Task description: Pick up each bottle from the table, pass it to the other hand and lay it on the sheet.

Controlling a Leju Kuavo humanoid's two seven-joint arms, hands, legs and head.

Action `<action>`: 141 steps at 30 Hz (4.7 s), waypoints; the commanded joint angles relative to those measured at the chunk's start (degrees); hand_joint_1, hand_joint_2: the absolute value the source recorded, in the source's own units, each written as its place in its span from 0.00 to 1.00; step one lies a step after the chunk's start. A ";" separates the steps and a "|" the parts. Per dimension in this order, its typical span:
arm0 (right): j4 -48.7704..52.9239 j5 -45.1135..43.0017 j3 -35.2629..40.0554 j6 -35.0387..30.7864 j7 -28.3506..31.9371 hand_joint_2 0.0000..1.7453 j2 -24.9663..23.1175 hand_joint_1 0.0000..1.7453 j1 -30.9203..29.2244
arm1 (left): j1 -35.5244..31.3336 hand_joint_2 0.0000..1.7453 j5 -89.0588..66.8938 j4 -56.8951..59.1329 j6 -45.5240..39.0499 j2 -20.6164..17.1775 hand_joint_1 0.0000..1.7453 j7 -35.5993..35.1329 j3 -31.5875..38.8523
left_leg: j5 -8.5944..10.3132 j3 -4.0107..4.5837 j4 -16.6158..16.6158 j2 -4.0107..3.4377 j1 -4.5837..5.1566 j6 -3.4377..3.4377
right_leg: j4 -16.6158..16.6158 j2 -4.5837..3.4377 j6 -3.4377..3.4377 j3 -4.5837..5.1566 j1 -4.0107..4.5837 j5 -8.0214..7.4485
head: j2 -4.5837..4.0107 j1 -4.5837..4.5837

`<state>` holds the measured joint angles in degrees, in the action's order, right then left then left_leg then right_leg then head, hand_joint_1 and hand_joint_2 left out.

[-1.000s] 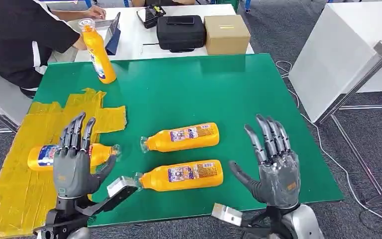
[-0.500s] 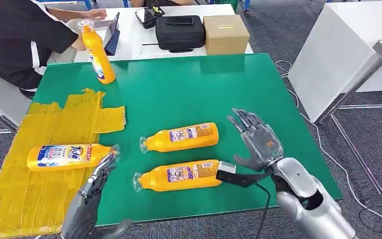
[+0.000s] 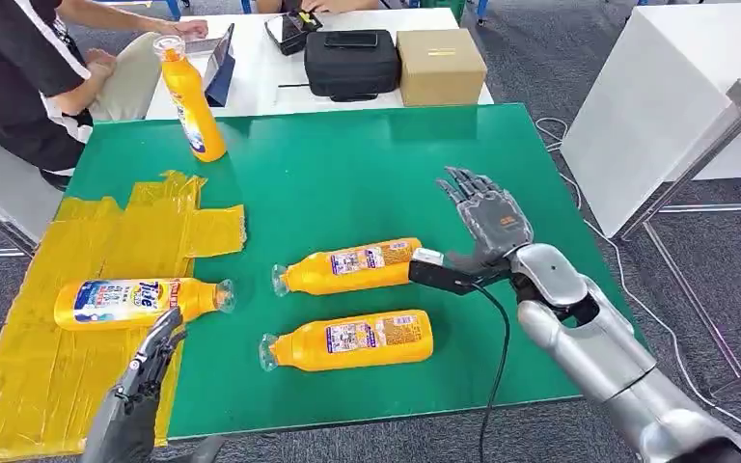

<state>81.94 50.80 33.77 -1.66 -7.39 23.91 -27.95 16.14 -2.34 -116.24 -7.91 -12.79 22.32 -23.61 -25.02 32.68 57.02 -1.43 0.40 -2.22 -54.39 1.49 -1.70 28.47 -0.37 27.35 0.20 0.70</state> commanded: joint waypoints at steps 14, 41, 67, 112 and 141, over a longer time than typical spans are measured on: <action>-15.76 -0.17 7.85 2.38 -1.41 1.00 -7.90 0.00 -3.32 | -1.30 1.00 -0.98 5.17 0.97 -1.91 0.00 -5.12 -2.25 | -0.02 -0.21 -0.11 0.01 -0.03 0.14 | 0.12 -0.19 0.06 -0.16 0.01 -0.01 | -0.02 0.00; -32.10 5.43 11.25 11.18 -3.93 1.00 -22.46 0.00 -13.04 | -2.07 1.00 0.07 6.82 4.87 -0.65 0.00 -6.84 -1.42 | 0.00 -0.18 -0.06 -0.05 -0.04 0.20 | 0.03 -0.26 0.06 -0.10 0.01 0.01 | -0.02 0.00; -45.30 14.01 -0.44 11.74 -7.33 1.00 -25.32 0.00 -11.46 | -4.78 1.00 -3.27 9.00 10.89 5.29 0.00 -10.57 1.57 | 0.07 -0.15 -0.08 0.22 -0.03 0.16 | 0.09 0.03 0.04 -0.15 -0.01 0.01 | -0.02 0.00; 3.82 -35.32 -14.91 -11.55 18.80 1.00 -23.65 1.00 16.82 | -8.55 1.00 0.31 12.43 5.93 4.50 0.00 -10.82 -2.20 | 0.06 -0.02 -0.03 0.51 -0.05 0.19 | 0.05 0.25 0.06 -0.07 0.00 0.09 | -0.02 0.00; -2.65 -46.44 12.62 -17.51 19.84 1.00 -17.24 1.00 12.55 | -31.17 1.00 21.03 16.00 5.71 10.10 0.00 -20.64 -16.22 | 0.04 -0.03 -0.02 0.17 -0.03 0.14 | 0.05 -0.01 0.03 0.00 -0.01 0.01 | -0.02 -0.02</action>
<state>82.90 3.61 40.37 -18.27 14.18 4.15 -11.36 -10.69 20.53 -104.24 -3.19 -4.00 2.43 -35.43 -24.97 32.73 57.04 -1.37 0.40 -2.18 -54.40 1.51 -1.70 28.58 -0.39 27.35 0.17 0.68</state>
